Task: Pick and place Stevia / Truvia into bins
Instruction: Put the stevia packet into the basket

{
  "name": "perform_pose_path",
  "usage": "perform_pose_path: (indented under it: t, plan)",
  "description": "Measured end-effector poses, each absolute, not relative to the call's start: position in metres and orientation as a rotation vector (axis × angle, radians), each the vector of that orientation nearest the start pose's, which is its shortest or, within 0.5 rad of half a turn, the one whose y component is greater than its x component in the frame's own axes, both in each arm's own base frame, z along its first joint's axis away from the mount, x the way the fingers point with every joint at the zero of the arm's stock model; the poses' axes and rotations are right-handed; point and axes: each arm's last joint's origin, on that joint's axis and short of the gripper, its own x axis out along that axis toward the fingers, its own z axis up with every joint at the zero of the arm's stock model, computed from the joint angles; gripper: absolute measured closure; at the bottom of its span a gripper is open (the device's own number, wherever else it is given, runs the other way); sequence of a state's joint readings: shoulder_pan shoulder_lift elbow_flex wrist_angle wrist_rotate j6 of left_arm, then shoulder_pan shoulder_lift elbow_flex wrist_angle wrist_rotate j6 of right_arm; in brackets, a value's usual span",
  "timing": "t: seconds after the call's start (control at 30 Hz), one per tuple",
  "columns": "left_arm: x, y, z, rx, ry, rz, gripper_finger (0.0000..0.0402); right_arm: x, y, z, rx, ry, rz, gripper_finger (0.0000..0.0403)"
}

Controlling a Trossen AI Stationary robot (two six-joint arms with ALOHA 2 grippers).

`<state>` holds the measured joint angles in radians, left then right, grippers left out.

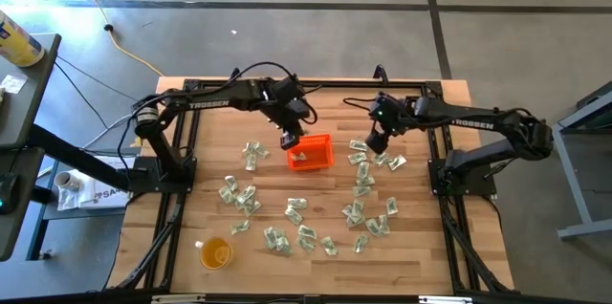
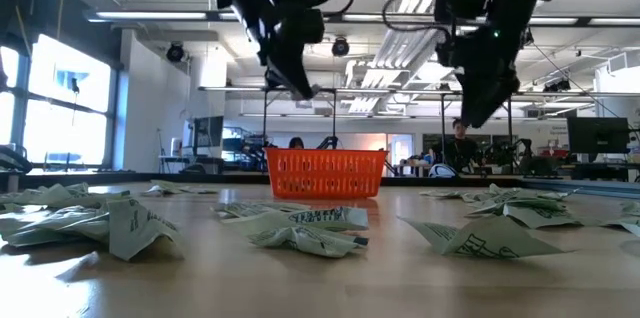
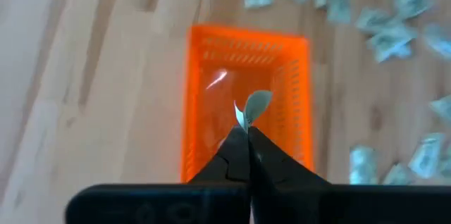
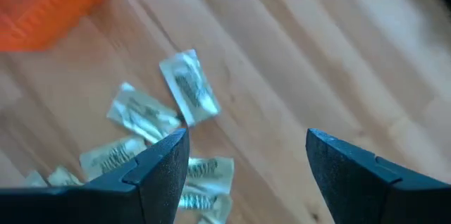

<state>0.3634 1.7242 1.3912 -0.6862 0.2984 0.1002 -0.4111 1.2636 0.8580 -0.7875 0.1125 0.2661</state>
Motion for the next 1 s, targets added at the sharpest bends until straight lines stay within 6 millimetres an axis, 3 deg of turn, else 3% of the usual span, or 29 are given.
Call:
perform_pose_path:
  t: [0.23,0.5,0.67,1.0]
  plan:
    - [0.348,0.109,0.23,-0.399,1.015,-0.093,0.0267,0.197,-0.086,0.186,0.538,1.122,-0.527,0.0128]
    - [0.366,0.085,0.217,-0.343,1.009,-0.127,0.0245,0.209,-0.083,0.177,0.368,0.957,-0.479,0.0128]
    - [0.348,0.084,0.233,-0.347,1.076,-0.027,0.0244,0.212,-0.088,0.172,0.287,0.974,-0.467,0.0128]
    - [0.315,0.078,0.267,-0.382,1.136,0.145,0.0243,0.239,-0.101,0.131,0.25,1.071,-0.452,0.0128]
